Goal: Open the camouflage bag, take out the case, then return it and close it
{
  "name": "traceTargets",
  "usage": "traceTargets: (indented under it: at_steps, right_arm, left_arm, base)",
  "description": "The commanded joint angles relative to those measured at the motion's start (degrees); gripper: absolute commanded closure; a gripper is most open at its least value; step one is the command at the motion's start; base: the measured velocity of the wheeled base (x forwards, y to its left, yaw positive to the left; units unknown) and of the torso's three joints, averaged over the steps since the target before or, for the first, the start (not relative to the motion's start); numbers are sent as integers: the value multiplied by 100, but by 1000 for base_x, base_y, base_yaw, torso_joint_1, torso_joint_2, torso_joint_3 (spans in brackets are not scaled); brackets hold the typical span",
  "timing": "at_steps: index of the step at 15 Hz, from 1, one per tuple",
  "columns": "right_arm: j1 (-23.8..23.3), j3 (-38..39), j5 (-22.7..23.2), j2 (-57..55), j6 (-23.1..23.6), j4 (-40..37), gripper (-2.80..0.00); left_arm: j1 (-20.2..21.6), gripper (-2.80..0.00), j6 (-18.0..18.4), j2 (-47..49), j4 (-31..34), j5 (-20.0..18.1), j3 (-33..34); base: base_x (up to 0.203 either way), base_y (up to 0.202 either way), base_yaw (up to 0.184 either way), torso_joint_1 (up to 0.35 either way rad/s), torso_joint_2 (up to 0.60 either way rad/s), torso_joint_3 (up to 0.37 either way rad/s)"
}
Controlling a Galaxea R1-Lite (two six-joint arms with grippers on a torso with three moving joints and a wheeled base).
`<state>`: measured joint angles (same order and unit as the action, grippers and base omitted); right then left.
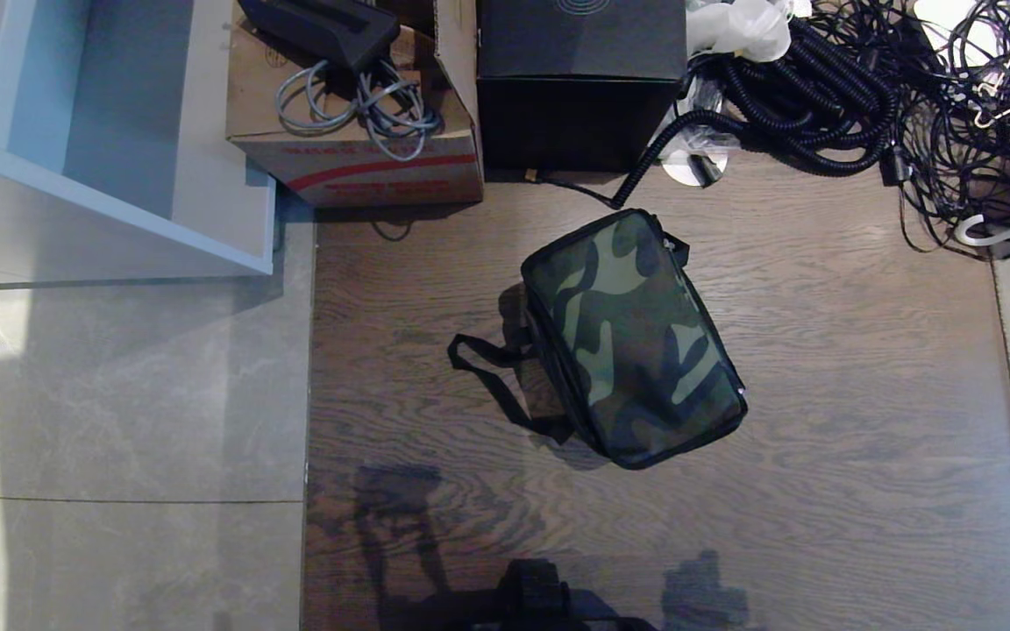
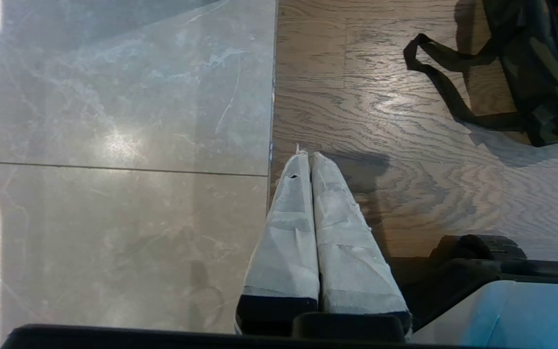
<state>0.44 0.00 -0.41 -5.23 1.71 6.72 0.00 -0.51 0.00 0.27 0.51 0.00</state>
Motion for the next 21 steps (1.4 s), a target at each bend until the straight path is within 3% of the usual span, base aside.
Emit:
traceTargets:
  at_steps: [1,21]
  right_arm:
    - [-26,229,-12,505,-220,30,0]
    - [-26,229,-12,505,-241,31,0]
  left_arm:
    - [0,0,-2,0,0,2,0]
    - [0,0,-10,0,0,2,0]
  base:
    - [0,0,0,0,0,0]
    - [0,0,0,0,0,0]
